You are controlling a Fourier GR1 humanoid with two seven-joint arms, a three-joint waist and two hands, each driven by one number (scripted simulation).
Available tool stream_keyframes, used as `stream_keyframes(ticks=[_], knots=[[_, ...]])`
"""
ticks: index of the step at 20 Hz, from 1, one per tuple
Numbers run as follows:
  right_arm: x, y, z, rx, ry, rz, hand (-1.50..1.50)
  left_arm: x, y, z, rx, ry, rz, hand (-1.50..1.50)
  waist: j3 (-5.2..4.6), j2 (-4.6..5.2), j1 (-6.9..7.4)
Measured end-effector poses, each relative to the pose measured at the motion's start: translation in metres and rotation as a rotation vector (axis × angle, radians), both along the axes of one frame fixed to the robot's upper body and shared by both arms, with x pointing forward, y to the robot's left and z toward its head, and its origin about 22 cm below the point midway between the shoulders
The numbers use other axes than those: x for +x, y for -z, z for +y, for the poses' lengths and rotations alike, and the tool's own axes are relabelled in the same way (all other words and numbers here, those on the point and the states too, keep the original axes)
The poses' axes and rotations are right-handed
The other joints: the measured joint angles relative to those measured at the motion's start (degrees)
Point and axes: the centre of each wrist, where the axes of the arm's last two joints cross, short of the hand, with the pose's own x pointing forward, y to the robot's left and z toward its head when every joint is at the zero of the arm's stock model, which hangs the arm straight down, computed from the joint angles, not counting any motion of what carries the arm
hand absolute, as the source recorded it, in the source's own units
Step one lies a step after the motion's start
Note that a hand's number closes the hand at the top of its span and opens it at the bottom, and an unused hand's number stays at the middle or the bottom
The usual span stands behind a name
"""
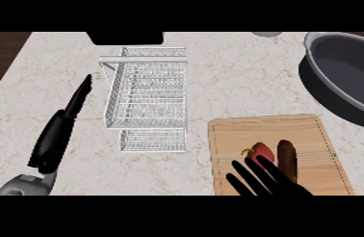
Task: Pick the bell pepper from the cutting board and place it in the tiered basket
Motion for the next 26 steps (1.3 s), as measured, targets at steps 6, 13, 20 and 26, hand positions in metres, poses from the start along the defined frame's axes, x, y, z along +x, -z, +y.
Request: stream_keyframes(ticks=[6, 13, 20, 26], knots=[[-0.015, 0.024, 0.018, -0.145, 0.071, -0.171, -1.50, -0.001, -0.001, 0.001, 0.000, 0.002, 0.000, 0.00, 0.02, 0.13, 0.33], [-0.018, 0.055, 0.026, -0.234, 0.125, -0.233, -1.50, 0.001, -0.003, 0.002, -0.007, 0.005, -0.005, 0.00, 0.04, 0.44, 0.71], [-0.015, 0.062, 0.017, -0.322, 0.144, -0.212, -1.50, 0.002, 0.002, 0.004, -0.002, 0.006, -0.007, 0.00, 0.05, 0.52, 0.76], [0.001, 0.066, 0.006, -0.289, 0.172, -0.272, -1.50, -0.002, -0.002, 0.002, -0.011, 0.014, -0.005, 0.00, 0.06, 0.52, 0.89]])
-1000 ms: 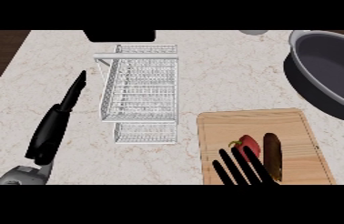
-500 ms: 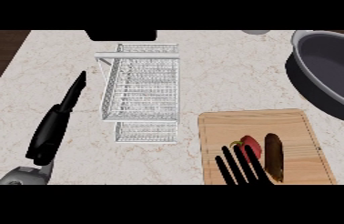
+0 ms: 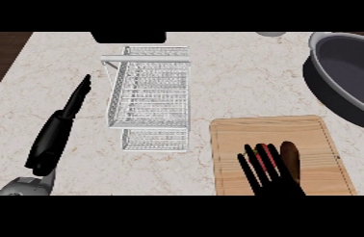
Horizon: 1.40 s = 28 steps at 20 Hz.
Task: Pick the bell pepper from the cutting board and place it in the tiered basket
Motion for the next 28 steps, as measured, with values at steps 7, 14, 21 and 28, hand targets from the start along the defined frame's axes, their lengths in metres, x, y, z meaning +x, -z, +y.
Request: stream_keyframes(ticks=[7, 14, 21, 28], knots=[[0.009, -0.003, -0.014, 0.052, -0.005, -0.054, -1.50, 0.004, -0.004, 0.004, 0.007, -0.009, -0.003, 0.00, 0.00, 0.01, -0.11], [0.028, 0.003, -0.030, 0.060, 0.014, -0.033, -1.50, 0.006, -0.004, 0.005, 0.008, -0.007, -0.003, 0.00, 0.00, 0.03, -0.06], [0.048, 0.026, -0.031, 0.083, 0.023, -0.028, -1.50, -0.002, 0.003, 0.002, 0.005, -0.002, 0.001, 0.00, 0.00, 0.05, 0.04], [0.060, 0.044, -0.023, 0.102, 0.030, -0.023, -1.50, 0.002, 0.002, -0.006, 0.005, 0.002, 0.002, 0.00, -0.01, 0.05, 0.00]])
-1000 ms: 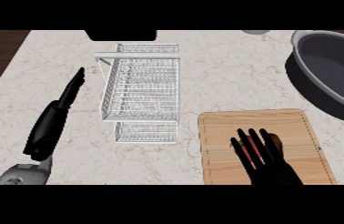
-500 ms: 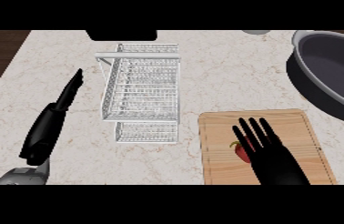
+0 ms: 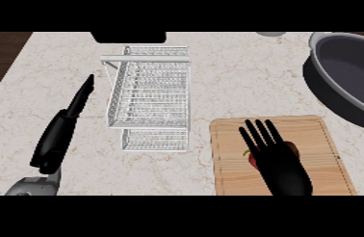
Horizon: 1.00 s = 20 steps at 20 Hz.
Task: Pick the bell pepper from the cutting board and place it in the tiered basket
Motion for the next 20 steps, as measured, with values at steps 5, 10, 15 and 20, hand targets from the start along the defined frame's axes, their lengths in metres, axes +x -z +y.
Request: stream_keyframes(ticks=[5, 10, 15, 20], knots=[[0.010, 0.012, 0.000, -0.030, -0.008, 0.014, 1.50, 0.002, -0.003, 0.003, 0.000, -0.004, -0.004, 0.00, -0.11, -0.09, 0.08], [0.014, 0.016, 0.004, 0.043, -0.078, 0.071, 1.50, -0.003, 0.004, -0.001, 0.006, -0.004, -0.006, 0.00, -0.32, -0.18, 0.05], [0.013, 0.021, 0.004, 0.066, -0.173, 0.013, 1.50, -0.003, -0.004, -0.003, 0.003, -0.001, 0.000, 0.00, -0.61, -0.42, 0.00], [0.020, 0.012, -0.009, 0.096, -0.171, -0.035, 1.50, 0.005, -0.005, -0.001, 0.006, -0.007, -0.006, 0.00, -0.39, -0.21, -0.17]])
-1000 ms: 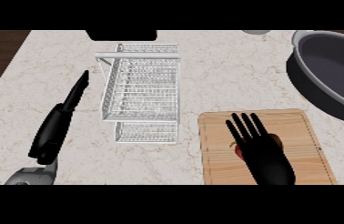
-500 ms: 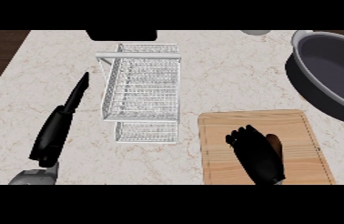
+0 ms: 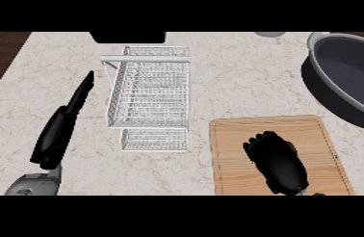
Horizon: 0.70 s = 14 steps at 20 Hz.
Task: Pick the bell pepper from the cutting board and place it in the tiered basket
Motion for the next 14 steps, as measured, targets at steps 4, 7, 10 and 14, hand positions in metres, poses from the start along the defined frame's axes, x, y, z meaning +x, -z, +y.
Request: stream_keyframes(ticks=[4, 7, 10, 14], knots=[[0.032, -0.009, -0.049, 0.093, 0.247, 0.053, 1.50, -0.002, 0.002, 0.001, -0.001, 0.001, 0.000, 0.00, 0.19, 0.39, 0.26], [0.060, -0.027, -0.089, 0.152, 0.396, 0.069, 1.50, -0.002, 0.002, 0.001, -0.002, 0.015, -0.003, 0.00, 0.32, 0.49, 0.61], [0.078, -0.045, -0.118, 0.210, 0.457, 0.062, 1.50, -0.001, 0.000, 0.001, 0.001, 0.010, -0.002, 0.00, 0.37, 0.41, 0.54], [0.092, -0.082, -0.130, 0.318, 0.468, 0.032, 1.50, -0.003, 0.002, 0.000, 0.002, 0.008, 0.001, 0.00, 0.37, 0.21, 0.29]])
